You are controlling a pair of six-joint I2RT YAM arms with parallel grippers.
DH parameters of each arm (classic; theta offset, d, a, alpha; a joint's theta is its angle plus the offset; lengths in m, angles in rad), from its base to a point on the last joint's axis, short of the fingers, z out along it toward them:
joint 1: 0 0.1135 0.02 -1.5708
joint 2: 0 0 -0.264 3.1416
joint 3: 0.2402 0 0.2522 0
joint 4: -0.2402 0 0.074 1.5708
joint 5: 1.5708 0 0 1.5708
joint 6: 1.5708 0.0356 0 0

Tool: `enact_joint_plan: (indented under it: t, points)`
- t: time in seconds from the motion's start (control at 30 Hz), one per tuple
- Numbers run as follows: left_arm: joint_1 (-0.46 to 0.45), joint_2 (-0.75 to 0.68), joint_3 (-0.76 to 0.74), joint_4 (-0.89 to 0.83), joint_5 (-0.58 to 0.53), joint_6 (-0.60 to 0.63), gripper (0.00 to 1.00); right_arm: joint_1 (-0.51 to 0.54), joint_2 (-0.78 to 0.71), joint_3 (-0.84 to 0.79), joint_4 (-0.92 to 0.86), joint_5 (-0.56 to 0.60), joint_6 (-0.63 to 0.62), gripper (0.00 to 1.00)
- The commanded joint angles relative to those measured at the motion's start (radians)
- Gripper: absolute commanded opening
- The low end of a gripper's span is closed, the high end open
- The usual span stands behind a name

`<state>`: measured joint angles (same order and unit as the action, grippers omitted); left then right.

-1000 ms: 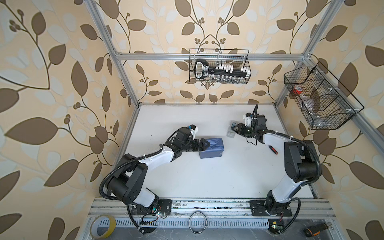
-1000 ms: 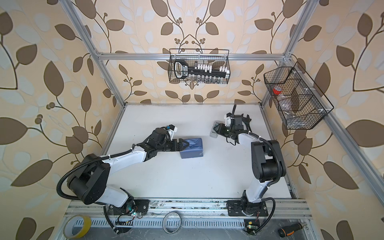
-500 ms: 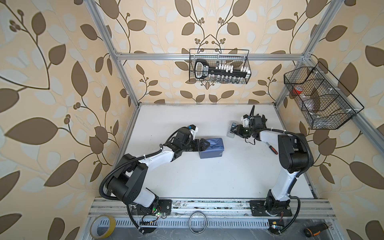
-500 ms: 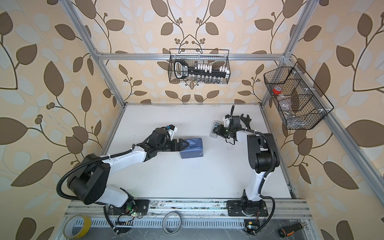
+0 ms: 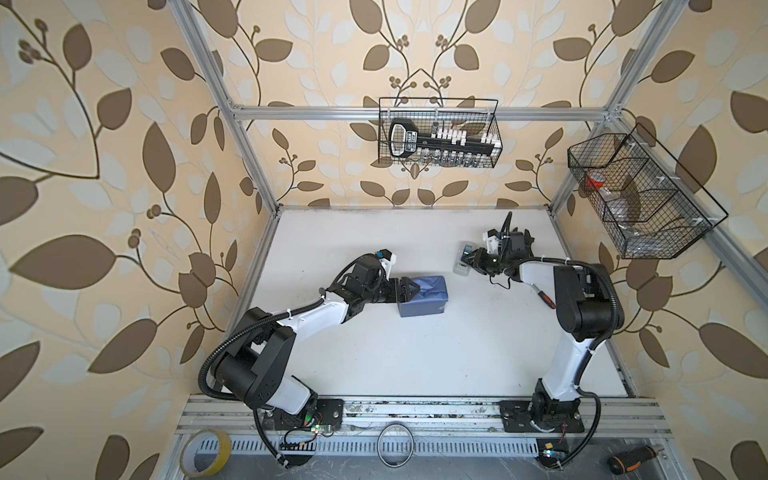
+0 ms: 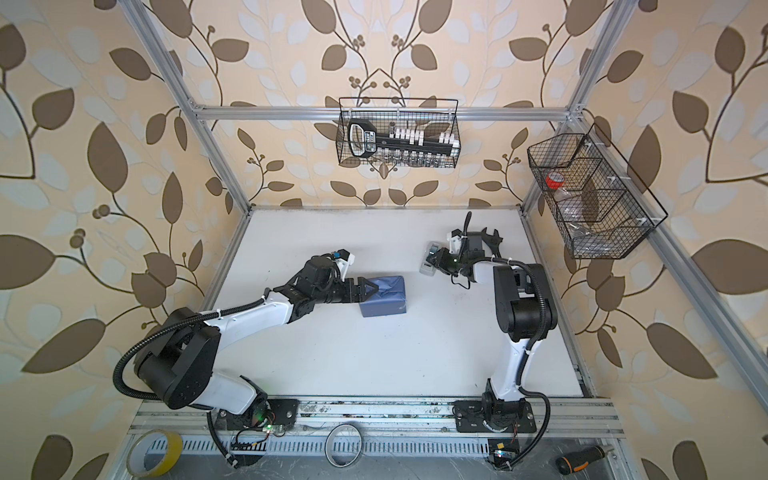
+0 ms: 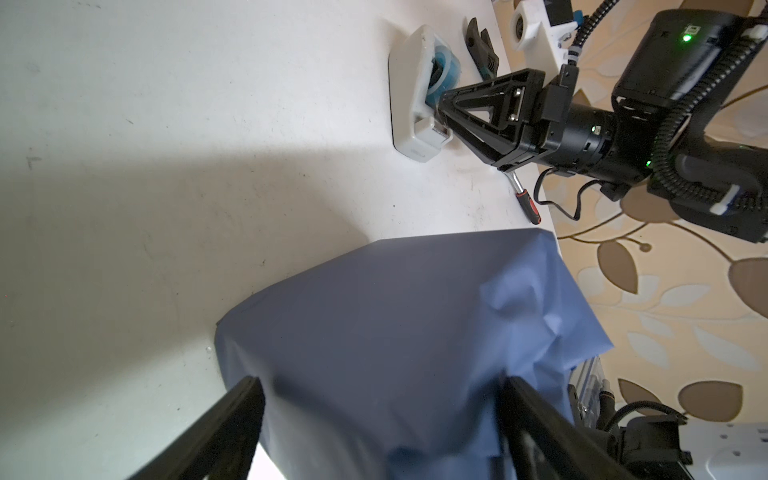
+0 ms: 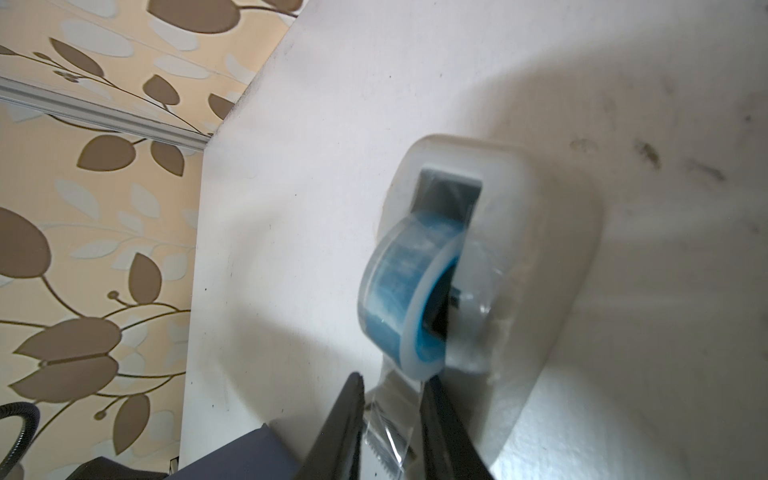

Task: Wrap the gift box in paper
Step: 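Hold the box end with the left gripper while the right reaches the dispenser, then pull a strip of clear tape from the dispenser with the right gripper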

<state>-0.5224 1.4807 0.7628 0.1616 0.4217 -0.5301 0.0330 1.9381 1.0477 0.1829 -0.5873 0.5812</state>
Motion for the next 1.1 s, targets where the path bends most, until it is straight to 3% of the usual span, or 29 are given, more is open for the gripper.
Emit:
enact_joint_plan:
  t: [0.0, 0.6, 1.07]
  points:
    - [0.0, 0.01, -0.033, -0.117, -0.004, 0.029, 0.9, -0.009, 0.046, -0.05, 0.075, -0.032, 0.076, 0.25]
    - [0.0, 0.008, -0.037, -0.112, -0.004, 0.025, 0.9, -0.021, 0.092, -0.119, 0.315, -0.118, 0.249, 0.18]
    - [-0.001, 0.018, -0.034, -0.11, -0.006, 0.027, 0.89, -0.025, 0.062, -0.142, 0.462, -0.169, 0.372, 0.0]
